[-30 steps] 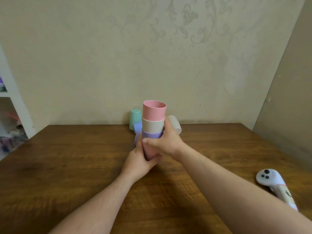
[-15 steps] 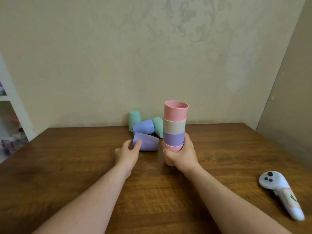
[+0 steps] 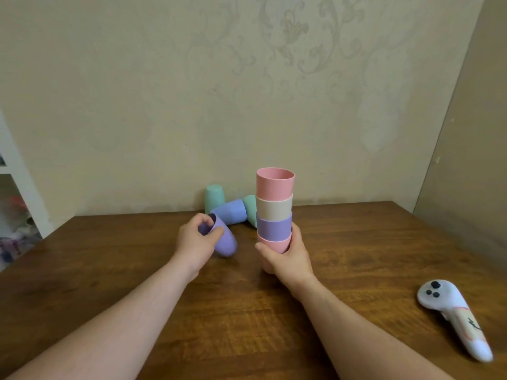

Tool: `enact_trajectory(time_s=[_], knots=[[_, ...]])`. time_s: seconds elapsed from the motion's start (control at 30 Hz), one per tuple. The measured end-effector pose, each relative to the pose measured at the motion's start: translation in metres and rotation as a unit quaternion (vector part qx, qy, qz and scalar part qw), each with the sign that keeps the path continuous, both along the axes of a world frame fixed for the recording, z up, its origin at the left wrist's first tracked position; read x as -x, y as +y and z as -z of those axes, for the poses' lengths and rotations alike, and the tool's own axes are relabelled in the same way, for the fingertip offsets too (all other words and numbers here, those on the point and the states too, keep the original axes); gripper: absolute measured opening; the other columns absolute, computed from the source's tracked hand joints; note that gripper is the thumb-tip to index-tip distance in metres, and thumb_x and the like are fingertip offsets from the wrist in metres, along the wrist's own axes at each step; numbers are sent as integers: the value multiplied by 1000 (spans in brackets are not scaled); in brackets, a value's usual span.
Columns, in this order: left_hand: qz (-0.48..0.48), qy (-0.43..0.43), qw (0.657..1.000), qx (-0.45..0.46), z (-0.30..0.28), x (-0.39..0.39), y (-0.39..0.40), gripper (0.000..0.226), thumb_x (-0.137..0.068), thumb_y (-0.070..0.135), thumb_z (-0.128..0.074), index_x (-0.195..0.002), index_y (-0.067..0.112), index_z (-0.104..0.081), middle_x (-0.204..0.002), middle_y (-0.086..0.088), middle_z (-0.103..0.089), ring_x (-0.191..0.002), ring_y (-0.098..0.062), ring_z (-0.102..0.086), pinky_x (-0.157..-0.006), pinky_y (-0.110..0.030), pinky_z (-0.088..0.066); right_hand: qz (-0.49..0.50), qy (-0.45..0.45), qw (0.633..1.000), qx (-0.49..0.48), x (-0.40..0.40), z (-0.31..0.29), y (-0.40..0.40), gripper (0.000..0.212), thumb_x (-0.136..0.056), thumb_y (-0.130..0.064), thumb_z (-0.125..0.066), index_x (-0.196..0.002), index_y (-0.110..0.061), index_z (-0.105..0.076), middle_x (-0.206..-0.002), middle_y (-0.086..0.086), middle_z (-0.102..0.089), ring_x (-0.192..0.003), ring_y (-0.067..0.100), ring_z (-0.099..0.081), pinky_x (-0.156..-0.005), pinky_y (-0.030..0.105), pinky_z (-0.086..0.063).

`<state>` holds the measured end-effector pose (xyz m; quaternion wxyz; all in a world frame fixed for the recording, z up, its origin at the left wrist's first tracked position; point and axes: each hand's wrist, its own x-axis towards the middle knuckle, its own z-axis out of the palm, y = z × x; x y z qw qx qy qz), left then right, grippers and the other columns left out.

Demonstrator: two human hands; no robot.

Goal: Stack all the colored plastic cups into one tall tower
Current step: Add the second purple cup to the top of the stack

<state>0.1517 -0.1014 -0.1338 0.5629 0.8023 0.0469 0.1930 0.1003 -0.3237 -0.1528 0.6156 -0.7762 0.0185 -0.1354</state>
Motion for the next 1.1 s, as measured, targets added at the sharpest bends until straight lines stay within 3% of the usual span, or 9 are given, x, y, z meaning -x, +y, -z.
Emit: enact_trajectory(time_s=[0.07, 0.13, 0.2, 0.43, 0.57, 0.67, 0.77, 0.87, 1.1], knots=[[-7, -1, 998, -56, -3, 4, 6, 48, -80, 27, -89, -117, 33, -59, -117, 3, -63, -103, -22, -61, -80, -33, -52, -8, 0, 1000, -6, -2, -4, 0, 64, -81, -33, -91, -123, -52, -47, -111, -18, -71, -87, -1, -71, -68, 19, -57], [-6, 22, 998, -64, -3, 7, 9, 86, -72, 37, -95, -142, 38, -46, -128, 5, -58, -111, -22, -61, -95, -43, -56, 0, -2, 1000, -2, -2, -5, 1, 69, -80, -37, -90, -128, -53, -43, -110, -21, -70, -97, 4, -70, -81, 32, -62], [-9, 36, 998, -44, 2, 9, 6, 103, -70, 37, -98, -154, 33, -38, -131, 6, -56, -115, -22, -60, -99, -41, -54, 11, -4, 1000, 6, -1, -2, 4, 69, -79, -40, -90, -123, -59, -42, -108, -26, -69, -99, 2, -69, -93, 42, -62], [4, 94, 995, 45, 20, 5, -3, 75, -78, 22, -95, -141, 19, -55, -134, -1, -67, -115, -21, -66, -93, -38, -55, 31, -29, 999, 6, 3, 7, 9, 70, -73, -53, -88, -110, -85, -38, -109, -27, -74, -100, 5, -74, -91, 46, -64], [-10, -47, 984, 172, -58, 2, -14, 65, -83, 24, -90, -137, 13, -57, -135, -8, -70, -115, -20, -71, -98, -38, -56, 28, -33, 999, 8, 5, 6, 8, 73, -74, -52, -89, -110, -88, -36, -111, -31, -72, -104, 3, -72, -93, 45, -64], [55, -147, 960, 233, -139, 9, -29, 78, -68, 46, -88, -132, 12, -59, -129, -2, -75, -113, -15, -75, -99, -41, -60, 26, -28, 999, 7, 6, 6, 7, 72, -76, -50, -89, -109, -87, -37, -109, -33, -70, -104, 2, -71, -94, 46, -64], [141, -178, 960, 165, -189, 20, -53, 60, -74, 42, -86, -125, 15, -68, -121, 1, -80, -111, -13, -77, -96, -38, -60, 24, -28, 999, 10, 10, 1, 8, 76, -78, -49, -89, -107, -90, -34, -113, -32, -68, -107, 1, -69, -97, 45, -62], [173, -132, 973, 78, -184, 23, -83, 31, -82, 27, -90, -107, 26, -71, -108, 8, -82, -98, -6, -79, -86, -31, -60, 26, -21, 999, 12, 10, 0, 9, 78, -74, -54, -88, -109, -92, -30, -120, -29, -68, -111, 5, -69, -98, 46, -62], [148, -69, 985, 62, -127, 29, -92, 40, -81, 30, -89, -117, 32, -70, -110, 19, -78, -98, 0, -75, -86, -29, -61, 21, -23, 1000, 6, 8, 2, 8, 78, -75, -53, -88, -111, -91, -30, -114, -38, -66, -110, 1, -68, -99, 45, -61]])
